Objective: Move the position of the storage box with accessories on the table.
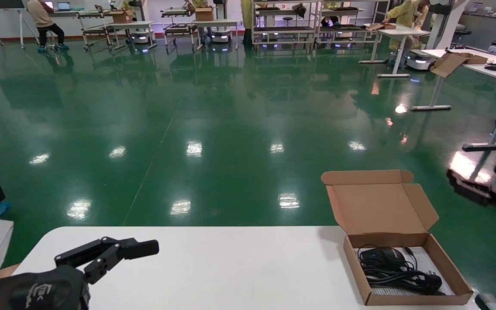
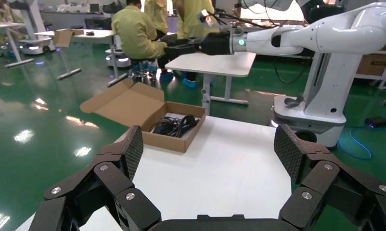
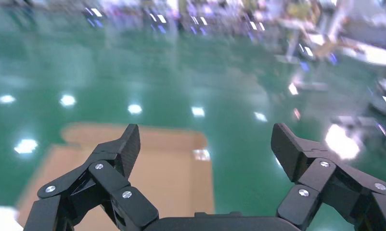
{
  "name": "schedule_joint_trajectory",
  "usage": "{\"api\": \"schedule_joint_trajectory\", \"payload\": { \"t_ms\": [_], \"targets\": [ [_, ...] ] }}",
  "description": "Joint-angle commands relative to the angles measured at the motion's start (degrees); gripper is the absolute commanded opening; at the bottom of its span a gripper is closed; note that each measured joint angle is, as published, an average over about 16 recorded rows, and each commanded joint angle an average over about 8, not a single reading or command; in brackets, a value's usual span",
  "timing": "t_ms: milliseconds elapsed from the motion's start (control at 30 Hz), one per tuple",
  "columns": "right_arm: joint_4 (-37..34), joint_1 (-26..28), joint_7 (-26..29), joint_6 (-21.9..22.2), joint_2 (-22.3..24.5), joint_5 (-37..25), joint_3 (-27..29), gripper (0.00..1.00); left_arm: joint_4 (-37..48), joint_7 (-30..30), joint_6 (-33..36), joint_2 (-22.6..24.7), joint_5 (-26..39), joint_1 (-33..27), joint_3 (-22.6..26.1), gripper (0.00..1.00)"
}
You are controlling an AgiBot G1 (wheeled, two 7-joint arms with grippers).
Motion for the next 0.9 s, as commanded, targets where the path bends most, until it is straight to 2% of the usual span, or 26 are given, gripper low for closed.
{"api": "schedule_joint_trajectory", "payload": {
  "t_ms": [33, 900],
  "targets": [
    [2.38, -0.80, 1.36, -1.83, 0.56, -0.31, 0.38, 1.00, 0.00, 0.00, 0.00, 0.00, 0.00, 0.00, 0.00, 1.00],
    [33.27, -11.22, 18.98, -25.54, 7.88, -4.32, 5.34, 1.00, 0.00, 0.00, 0.00, 0.00, 0.00, 0.00, 0.00, 1.00]
  ]
}}
